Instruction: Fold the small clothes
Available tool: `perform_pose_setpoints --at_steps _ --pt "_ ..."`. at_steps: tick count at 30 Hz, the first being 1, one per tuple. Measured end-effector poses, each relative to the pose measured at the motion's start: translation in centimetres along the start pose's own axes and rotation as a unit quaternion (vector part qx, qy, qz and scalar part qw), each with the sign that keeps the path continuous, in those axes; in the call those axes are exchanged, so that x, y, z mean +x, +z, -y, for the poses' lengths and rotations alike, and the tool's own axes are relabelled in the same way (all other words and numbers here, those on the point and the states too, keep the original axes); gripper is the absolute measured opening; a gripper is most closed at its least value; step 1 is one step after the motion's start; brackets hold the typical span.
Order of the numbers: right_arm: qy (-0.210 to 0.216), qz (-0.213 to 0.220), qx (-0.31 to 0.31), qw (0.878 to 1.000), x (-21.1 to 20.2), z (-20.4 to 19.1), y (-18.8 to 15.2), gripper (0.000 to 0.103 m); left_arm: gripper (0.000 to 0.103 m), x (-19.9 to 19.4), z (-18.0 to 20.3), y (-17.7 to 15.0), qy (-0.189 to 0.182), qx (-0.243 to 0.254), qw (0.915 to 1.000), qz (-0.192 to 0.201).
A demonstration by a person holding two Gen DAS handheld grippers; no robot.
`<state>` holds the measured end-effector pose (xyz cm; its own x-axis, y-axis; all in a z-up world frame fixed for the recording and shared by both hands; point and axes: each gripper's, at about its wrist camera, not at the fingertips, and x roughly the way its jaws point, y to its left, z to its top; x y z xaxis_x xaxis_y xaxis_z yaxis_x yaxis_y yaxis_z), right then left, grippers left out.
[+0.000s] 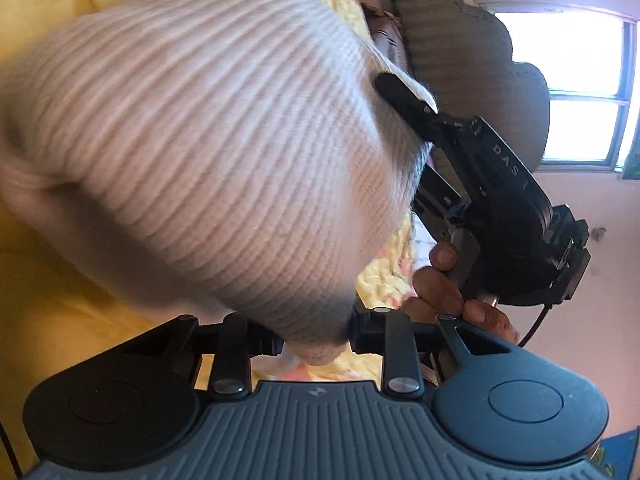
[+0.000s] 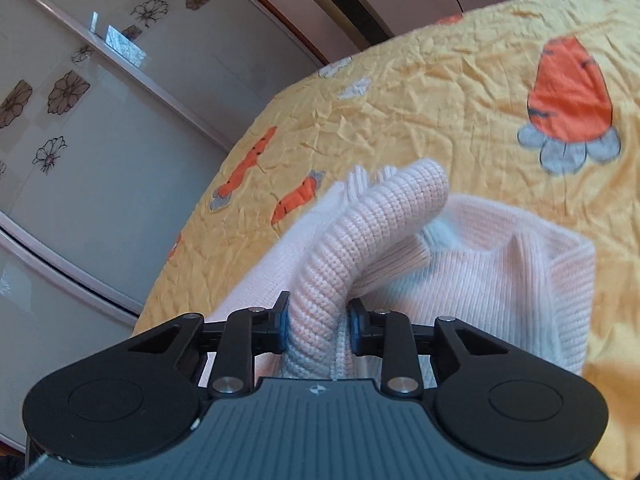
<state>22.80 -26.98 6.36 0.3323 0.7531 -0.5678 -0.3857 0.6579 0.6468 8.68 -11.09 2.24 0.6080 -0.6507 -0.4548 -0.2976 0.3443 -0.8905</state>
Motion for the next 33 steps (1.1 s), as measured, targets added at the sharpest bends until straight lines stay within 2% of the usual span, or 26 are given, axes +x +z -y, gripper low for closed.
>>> perform_pose_setpoints --at_steps 2,4,7,8,11,12,13,14,15,16,18,19,21,22,24,25,26,27,28,29,30,31,32,33 --pt "-0.011 0.009 -0.037 0.999 -2.5 -1.2 2.1 0.03 0.028 1.5 1.7 -1.2 -0.022 0.01 0.9997 -0.011" --pt "-0.031 0.003 -0.075 0.997 -4.7 -2.2 3.5 0.03 0.028 3.4 2.1 -2.2 -0.022 0.017 0.9993 -0.023" --pt "-0.081 -0.026 -0.11 0.99 -6.1 -1.4 3.9 0.03 0.028 6.5 0.0 -3.3 0.027 -0.013 0.998 -0.055" --pt "-0.098 -0.037 -0.105 0.989 -5.8 -0.3 3.6 0.03 0.027 7.2 -0.9 -3.5 0.049 -0.017 0.9969 -0.059" --pt "-0.119 -0.053 -0.037 0.991 -3.8 4.8 0.6 0.032 0.029 7.5 -0.9 -3.2 0.045 -0.001 0.9953 -0.086" --pt "-0.107 -0.029 -0.018 0.994 -3.7 5.9 -0.8 0.036 0.03 7.3 -0.3 -2.9 0.048 0.007 0.9935 -0.103" --pt "-0.09 -0.005 0.0 0.996 -4.0 6.6 -1.7 0.044 0.037 7.1 0.2 -2.6 0.052 0.015 0.9899 -0.131" --pt "-0.079 0.01 0.019 0.997 -4.4 7.1 -2.2 0.045 0.054 6.6 0.6 -2.6 0.054 0.018 0.9857 -0.159" --pt "-0.067 0.023 0.037 0.997 -4.9 7.4 -2.5 0.048 0.062 5.9 1.1 -2.9 0.053 0.031 0.982 -0.179" --pt "-0.06 0.033 0.053 0.996 -5.4 7.6 -2.6 0.051 0.071 5.1 1.8 -3.1 0.049 0.063 0.9767 -0.199" --pt "-0.057 0.057 0.084 0.993 -7.0 7.8 -2.7 0.057 0.071 3.1 3.8 -4.2 0.042 0.156 0.9601 -0.228" --pt "-0.057 0.08 0.095 0.991 -8.1 7.7 -2.7 0.057 0.072 1.8 4.9 -4.7 0.043 0.209 0.951 -0.223" --pt "-0.048 0.133 0.107 0.984 -10.7 7.1 -3.0 0.057 0.072 -1.3 7.2 -5.6 0.042 0.333 0.9268 -0.168" --pt "-0.041 0.148 0.103 0.983 -11.5 6.5 -3.3 0.058 0.072 -2.9 8.0 -5.7 0.056 0.388 0.9115 -0.125" --pt "-0.039 0.148 0.077 0.985 -12.1 5.1 -4.0 0.063 0.072 -3.9 9.8 -4.4 0.08 0.46 0.8833 -0.038" --pt "-0.052 0.144 0.055 0.987 -12.2 4.0 -4.5 0.063 0.072 -4.1 10.4 -3.7 0.089 0.479 0.8733 0.007" --pt "-0.069 0.145 0.033 0.986 -12.1 3.0 -5.0 0.063 0.072 -4.2 10.6 -3.3 0.089 0.488 0.8671 0.042" --pt "-0.097 0.158 0.004 0.983 -12.1 1.8 -5.4 0.062 0.072 -3.7 10.8 -2.8 0.082 0.502 0.8582 0.07" --pt "-0.112 0.171 -0.022 0.979 -12.2 0.7 -5.9 0.062 0.072 -3.0 10.5 -2.7 0.092 0.517 0.8463 0.093" --pt "-0.109 0.179 -0.035 0.977 -12.2 0.0 -6.2 0.062 0.072 -2.0 10.3 -2.3 0.117 0.531 0.8333 0.102" --pt "-0.084 0.179 -0.034 0.98 -12.1 -0.4 -6.3 0.062 0.072 -0.5 9.8 -2.2 0.14 0.54 0.8248 0.092" --pt "-0.054 0.169 -0.026 0.984 -11.6 -0.5 -6.3 0.063 0.071 1.0 8.9 -2.0 0.161 0.539 0.8233 0.073" --pt "-0.032 0.152 -0.017 0.988 -10.9 -0.5 -6.3 0.068 0.071 2.1 7.5 -2.0 0.179 0.54 0.8204 0.057" --pt "-0.028 0.132 -0.011 0.991 -9.9 -0.3 -6.5 0.072 0.072 2.1 5.9 -2.6 0.184 0.558 0.8067 0.06"
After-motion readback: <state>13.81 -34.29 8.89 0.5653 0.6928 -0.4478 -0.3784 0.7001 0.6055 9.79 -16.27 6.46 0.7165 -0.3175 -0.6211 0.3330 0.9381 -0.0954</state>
